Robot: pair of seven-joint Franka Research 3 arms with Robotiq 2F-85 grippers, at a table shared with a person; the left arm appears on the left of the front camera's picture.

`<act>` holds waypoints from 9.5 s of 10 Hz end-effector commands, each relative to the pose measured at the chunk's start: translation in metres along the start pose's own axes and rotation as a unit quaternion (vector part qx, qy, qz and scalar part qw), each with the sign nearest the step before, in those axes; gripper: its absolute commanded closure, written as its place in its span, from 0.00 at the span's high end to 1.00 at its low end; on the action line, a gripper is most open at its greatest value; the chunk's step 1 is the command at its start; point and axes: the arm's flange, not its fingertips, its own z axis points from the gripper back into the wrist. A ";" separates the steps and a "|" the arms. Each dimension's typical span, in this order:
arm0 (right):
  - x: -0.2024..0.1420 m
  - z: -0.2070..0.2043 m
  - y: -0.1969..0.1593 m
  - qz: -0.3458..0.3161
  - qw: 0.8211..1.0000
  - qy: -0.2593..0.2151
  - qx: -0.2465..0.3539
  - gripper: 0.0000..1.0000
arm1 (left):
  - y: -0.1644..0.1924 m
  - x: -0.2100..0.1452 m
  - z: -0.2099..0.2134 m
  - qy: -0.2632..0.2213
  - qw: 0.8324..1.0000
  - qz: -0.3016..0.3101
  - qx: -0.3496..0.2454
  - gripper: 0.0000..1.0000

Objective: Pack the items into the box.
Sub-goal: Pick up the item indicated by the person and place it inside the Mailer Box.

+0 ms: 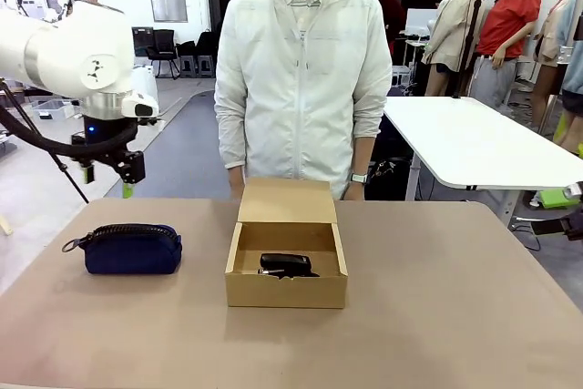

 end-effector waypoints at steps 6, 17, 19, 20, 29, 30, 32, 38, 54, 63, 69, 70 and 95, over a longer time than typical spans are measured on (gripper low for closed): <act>0.001 0.002 0.004 -0.007 1.000 0.002 0.002 1.00 | 0.051 -0.004 -0.051 -0.147 0.527 -0.823 -0.153 1.00; 0.001 0.002 0.004 -0.007 1.000 0.002 0.002 1.00 | 0.029 0.013 -0.125 -0.075 0.830 -0.544 -0.099 1.00; 0.001 0.002 0.004 -0.007 1.000 0.002 0.002 1.00 | 0.025 0.020 -0.150 -0.084 0.840 -0.527 -0.095 1.00; 0.001 0.002 0.004 -0.007 1.000 0.002 0.002 1.00 | 0.024 0.021 -0.165 -0.077 0.844 -0.520 -0.105 1.00; 0.001 0.002 0.004 -0.007 1.000 0.002 0.002 1.00 | 0.024 0.019 -0.176 -0.080 0.840 -0.514 -0.156 0.00; 0.001 0.002 0.004 -0.007 1.000 0.002 0.002 1.00 | 0.024 0.018 -0.174 -0.080 0.839 -0.515 -0.156 0.00; 0.001 0.002 0.004 -0.007 1.000 0.002 0.002 1.00 | 0.026 0.016 -0.170 -0.083 0.842 -0.512 -0.150 0.00; 0.001 0.002 0.004 -0.007 1.000 0.002 0.002 1.00 | 0.048 0.004 -0.096 -0.087 0.848 -0.492 -0.178 0.00; 0.001 0.002 0.004 -0.007 1.000 0.002 0.002 1.00 | -0.184 0.011 0.104 -0.051 0.891 -0.399 -0.209 0.00; 0.001 0.002 0.004 -0.007 1.000 0.002 0.002 1.00 | -0.294 0.065 0.071 -0.061 0.902 -0.396 -0.159 0.00; 0.001 0.002 0.004 -0.007 1.000 0.002 0.002 1.00 | -0.287 0.117 -0.036 -0.088 0.849 -0.488 -0.180 0.00; 0.001 0.002 0.004 -0.007 1.000 0.002 0.002 1.00 | -0.289 0.119 -0.049 -0.081 0.844 -0.491 -0.200 0.00; 0.001 0.002 0.004 -0.007 1.000 0.002 0.002 1.00 | -0.069 -0.006 0.075 -0.266 0.698 -0.027 -0.664 1.00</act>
